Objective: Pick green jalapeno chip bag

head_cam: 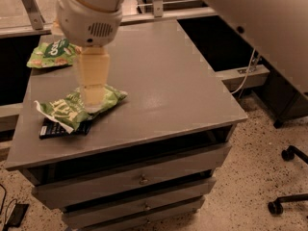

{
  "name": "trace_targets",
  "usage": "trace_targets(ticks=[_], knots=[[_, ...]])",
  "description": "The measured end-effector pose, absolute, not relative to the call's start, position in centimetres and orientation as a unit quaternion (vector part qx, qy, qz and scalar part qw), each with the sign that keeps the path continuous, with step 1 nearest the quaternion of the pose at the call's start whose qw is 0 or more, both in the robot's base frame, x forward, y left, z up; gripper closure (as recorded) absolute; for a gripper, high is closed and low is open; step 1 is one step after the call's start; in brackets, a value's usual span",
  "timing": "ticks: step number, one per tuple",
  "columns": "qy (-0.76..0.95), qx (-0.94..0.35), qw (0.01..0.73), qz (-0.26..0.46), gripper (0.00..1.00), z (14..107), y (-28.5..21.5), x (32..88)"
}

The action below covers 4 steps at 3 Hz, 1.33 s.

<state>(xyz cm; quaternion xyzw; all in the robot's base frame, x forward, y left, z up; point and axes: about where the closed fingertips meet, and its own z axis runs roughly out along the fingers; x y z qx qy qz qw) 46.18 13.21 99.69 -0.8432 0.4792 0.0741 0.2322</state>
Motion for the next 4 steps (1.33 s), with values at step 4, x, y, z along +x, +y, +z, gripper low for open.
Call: trace_targets(ticks=[4], knots=[[0.45, -0.862, 0.205, 0.114, 0.0, 94.7, 15.9, 46.8]])
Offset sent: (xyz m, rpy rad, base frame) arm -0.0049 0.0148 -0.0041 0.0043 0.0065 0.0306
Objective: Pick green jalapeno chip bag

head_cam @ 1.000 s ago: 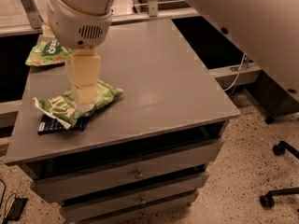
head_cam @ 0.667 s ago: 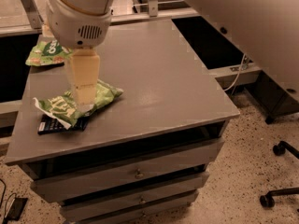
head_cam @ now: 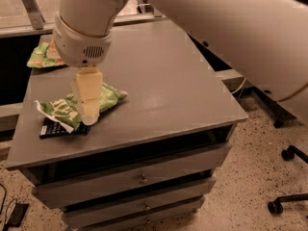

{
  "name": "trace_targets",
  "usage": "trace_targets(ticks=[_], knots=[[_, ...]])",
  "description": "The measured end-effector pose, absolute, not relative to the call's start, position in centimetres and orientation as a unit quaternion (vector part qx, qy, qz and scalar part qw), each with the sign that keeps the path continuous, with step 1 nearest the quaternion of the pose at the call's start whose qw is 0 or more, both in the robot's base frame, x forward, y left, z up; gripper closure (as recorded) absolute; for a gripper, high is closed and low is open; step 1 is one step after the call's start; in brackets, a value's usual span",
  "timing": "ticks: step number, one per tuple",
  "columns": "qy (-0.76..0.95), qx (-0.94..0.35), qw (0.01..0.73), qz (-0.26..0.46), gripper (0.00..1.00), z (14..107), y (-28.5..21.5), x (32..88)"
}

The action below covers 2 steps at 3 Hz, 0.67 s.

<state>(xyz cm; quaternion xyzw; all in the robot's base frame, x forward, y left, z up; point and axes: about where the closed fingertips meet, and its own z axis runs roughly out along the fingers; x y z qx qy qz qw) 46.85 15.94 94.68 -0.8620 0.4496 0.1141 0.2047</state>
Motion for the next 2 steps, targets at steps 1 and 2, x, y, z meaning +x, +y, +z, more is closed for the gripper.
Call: trace_targets(ticks=[1, 2], knots=[[0.447, -0.872, 0.162, 0.117, 0.0, 89.9, 15.3, 48.8], [0.463, -0.87, 0.131, 0.109, 0.0, 86.2, 14.5, 50.3]])
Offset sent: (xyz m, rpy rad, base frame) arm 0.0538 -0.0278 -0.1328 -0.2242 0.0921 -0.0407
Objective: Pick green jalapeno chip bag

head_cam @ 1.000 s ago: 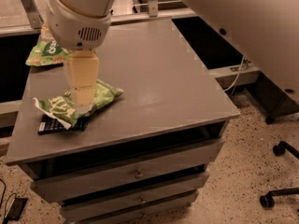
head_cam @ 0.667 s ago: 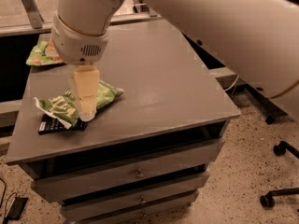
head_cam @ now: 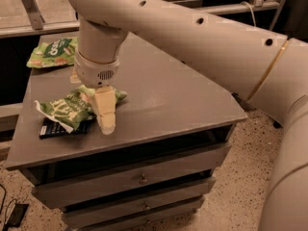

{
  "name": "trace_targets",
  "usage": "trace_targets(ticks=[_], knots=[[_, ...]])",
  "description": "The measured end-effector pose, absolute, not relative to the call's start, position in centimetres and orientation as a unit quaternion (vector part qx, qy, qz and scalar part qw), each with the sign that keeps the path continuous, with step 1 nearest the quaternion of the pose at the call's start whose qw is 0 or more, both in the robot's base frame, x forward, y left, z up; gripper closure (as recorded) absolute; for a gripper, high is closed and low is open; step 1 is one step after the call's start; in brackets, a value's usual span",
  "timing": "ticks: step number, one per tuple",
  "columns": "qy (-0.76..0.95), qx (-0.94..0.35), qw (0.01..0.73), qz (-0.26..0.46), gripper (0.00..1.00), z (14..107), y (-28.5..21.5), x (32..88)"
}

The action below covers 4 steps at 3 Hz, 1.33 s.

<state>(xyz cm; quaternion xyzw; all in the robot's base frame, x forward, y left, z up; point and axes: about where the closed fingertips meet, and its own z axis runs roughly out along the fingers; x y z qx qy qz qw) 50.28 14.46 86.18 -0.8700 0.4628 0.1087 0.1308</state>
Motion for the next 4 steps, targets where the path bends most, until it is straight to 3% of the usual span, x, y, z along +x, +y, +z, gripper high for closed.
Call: trace_targets(ticks=[1, 4], knots=[[0.462, -0.87, 0.131, 0.108, 0.17, 86.14, 14.52, 50.27], [0.46, -0.871, 0.133, 0.106, 0.87, 86.18, 14.78, 50.13]])
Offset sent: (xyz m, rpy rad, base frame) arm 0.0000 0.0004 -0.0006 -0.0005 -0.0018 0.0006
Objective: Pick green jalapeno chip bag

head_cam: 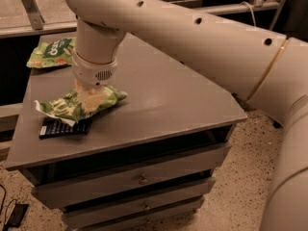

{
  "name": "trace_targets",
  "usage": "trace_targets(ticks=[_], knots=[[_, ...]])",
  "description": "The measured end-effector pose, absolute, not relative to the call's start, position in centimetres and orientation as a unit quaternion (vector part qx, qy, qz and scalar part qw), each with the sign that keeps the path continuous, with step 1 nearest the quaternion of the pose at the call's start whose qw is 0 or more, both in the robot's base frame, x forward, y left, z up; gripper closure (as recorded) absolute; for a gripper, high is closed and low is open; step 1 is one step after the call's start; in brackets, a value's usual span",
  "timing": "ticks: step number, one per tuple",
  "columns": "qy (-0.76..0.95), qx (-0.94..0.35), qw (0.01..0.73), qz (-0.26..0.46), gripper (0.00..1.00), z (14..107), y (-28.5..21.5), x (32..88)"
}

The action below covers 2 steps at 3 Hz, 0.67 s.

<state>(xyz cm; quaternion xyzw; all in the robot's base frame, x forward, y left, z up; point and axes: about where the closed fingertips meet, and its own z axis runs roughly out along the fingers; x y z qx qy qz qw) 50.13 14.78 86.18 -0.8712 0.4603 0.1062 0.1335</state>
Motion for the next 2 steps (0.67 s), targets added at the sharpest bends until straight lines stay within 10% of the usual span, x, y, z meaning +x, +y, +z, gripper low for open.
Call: trace_targets(ticks=[2], knots=[[0.464, -0.874, 0.138, 0.047, 1.0, 92.1, 13.3, 51.3]])
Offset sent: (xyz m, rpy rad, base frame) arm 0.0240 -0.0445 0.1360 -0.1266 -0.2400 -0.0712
